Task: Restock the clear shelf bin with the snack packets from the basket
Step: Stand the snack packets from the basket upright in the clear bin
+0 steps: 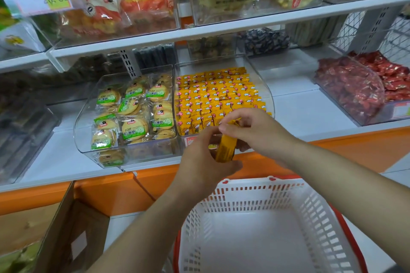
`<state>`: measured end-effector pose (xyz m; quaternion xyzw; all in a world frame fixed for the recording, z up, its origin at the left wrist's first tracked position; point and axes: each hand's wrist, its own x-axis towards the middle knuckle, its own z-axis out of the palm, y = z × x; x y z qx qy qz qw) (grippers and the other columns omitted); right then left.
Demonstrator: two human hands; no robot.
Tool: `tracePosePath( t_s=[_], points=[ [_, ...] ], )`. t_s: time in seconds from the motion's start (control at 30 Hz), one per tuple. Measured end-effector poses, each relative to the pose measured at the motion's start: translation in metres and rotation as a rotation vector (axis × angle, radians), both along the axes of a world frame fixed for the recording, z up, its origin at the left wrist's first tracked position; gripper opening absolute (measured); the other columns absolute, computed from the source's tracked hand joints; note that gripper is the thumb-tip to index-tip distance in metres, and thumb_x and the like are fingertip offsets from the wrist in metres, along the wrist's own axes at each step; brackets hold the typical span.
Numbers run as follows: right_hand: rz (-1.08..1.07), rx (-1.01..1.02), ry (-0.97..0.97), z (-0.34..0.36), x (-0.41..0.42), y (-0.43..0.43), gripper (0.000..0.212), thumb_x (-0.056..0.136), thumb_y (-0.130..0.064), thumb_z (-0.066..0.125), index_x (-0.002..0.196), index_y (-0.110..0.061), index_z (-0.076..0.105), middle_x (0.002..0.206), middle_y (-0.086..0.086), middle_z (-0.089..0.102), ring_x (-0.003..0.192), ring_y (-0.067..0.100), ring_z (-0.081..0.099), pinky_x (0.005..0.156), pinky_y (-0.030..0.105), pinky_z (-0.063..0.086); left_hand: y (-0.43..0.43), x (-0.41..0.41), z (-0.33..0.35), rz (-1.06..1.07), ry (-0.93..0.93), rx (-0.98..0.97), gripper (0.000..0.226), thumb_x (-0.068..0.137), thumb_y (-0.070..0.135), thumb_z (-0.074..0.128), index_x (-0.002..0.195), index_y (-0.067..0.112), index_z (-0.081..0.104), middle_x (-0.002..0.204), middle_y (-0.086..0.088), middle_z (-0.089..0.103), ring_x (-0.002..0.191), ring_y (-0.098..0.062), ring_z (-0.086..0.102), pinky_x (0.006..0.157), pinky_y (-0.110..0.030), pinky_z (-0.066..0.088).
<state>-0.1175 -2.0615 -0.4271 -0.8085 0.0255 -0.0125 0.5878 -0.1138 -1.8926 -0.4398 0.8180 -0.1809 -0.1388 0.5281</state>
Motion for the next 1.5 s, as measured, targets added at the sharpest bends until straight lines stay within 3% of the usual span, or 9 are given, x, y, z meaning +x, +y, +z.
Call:
tracePosePath(
  t_s=[0.13,0.3,0.5,0.7,0.83,1.03,1.23,1.37,1.5],
  points=[
    [0.083,0.26,0.094,-0.001,-0.001,-0.016,0.022,0.094,-0.016,0.067,0.114,-0.025,0.069,0.097,0.006,0.075,0.084,0.02,0.072,0.072,0.027,0.055,0.001,0.004,0.0,0.053,0.058,-0.036,0.057,0.082,0.03,0.084,0.127,0.043,0.051,0.114,0.012,0.065,0.092,-0.008,0.069,0.06,-0.015,0.056],
    [0.054,0.418,0.068,-0.003,0.0,-0.026,0.035,0.091,0.002,0.064,0.121,-0.017,0.066,0.128,0.017,0.064,0.108,0.033,0.069,0.093,0.052,0.056,0.003,0.007,-0.003,0.053,0.1,-0.079,0.036,0.084,0.035,0.081,0.11,0.044,0.057,0.113,0.006,0.07,0.089,-0.012,0.075,0.074,-0.025,0.062],
    [-0.008,0.457,0.039,-0.004,0.003,-0.027,0.033,0.088,0.0,0.068,0.117,-0.015,0.067,0.115,0.018,0.07,0.101,0.034,0.071,0.092,0.056,0.055,0.003,0.012,-0.002,0.1,0.132,-0.175,0.033,0.086,0.029,0.079,0.114,0.034,0.061,0.107,0.003,0.071,0.086,-0.015,0.075,0.07,-0.023,0.062],
    [0.185,-0.054,-0.053,-0.004,0.007,-0.033,0.022,0.084,-0.01,0.077,0.085,-0.032,0.074,0.095,-0.007,0.073,0.089,0.009,0.071,0.079,0.028,0.057,0.007,0.028,0.005,0.246,0.006,-0.302,0.027,0.088,0.025,0.077,0.111,0.03,0.063,0.089,0.001,0.074,0.082,-0.014,0.071,0.065,-0.023,0.058],
    [0.115,-0.592,-0.235,-0.014,0.015,-0.043,0.008,0.088,-0.038,0.071,0.096,-0.037,0.07,0.099,-0.017,0.067,0.097,0.004,0.062,0.085,0.03,0.052,-0.003,0.04,0.01,0.232,-0.07,-0.272,0.029,0.089,0.019,0.077,0.108,0.031,0.058,0.098,-0.005,0.073,0.091,-0.023,0.073,0.076,-0.037,0.062],
    [-0.061,-1.081,-0.352,-0.029,0.028,-0.076,0.026,0.092,-0.041,0.062,0.111,-0.025,0.07,0.11,-0.003,0.067,0.104,0.02,0.057,0.089,0.035,0.043,-0.038,0.077,0.016,0.225,-0.229,-0.079,0.03,0.092,0.016,0.074,0.115,0.026,0.057,0.086,0.003,0.053,0.059,-0.006,0.051,0.054,-0.019,0.043],
    [-0.017,-1.139,-0.382,-0.034,0.03,-0.089,0.022,0.087,-0.038,0.07,0.106,-0.027,0.071,0.109,-0.004,0.064,0.104,0.021,0.056,0.088,0.039,0.046,-0.046,0.092,0.013,0.14,-0.267,0.139,0.031,0.091,0.017,0.076,0.109,0.033,0.056,0.102,-0.002,0.059,0.073,-0.017,0.058,0.052,-0.025,0.047],
    [-0.159,-1.138,-0.434,-0.035,0.026,-0.094,0.061,0.07,-0.04,0.084,0.124,-0.021,0.063,0.125,0.006,0.056,0.113,0.03,0.054,0.087,0.043,0.049,-0.036,0.099,0.022,0.07,-0.347,0.239,0.031,0.089,0.022,0.078,0.107,0.034,0.057,0.102,0.0,0.06,0.069,-0.017,0.059,0.046,-0.023,0.047],
    [-0.224,-0.939,-0.308,-0.04,0.028,-0.098,0.101,0.07,-0.05,0.084,0.149,-0.026,0.025,0.142,0.006,0.044,0.123,0.029,0.053,0.088,0.042,0.052,-0.035,0.099,0.017,0.016,-0.312,0.293,0.031,0.09,0.019,0.077,0.108,0.035,0.057,0.104,-0.003,0.06,0.073,-0.018,0.061,0.05,-0.027,0.051]
  ],
)
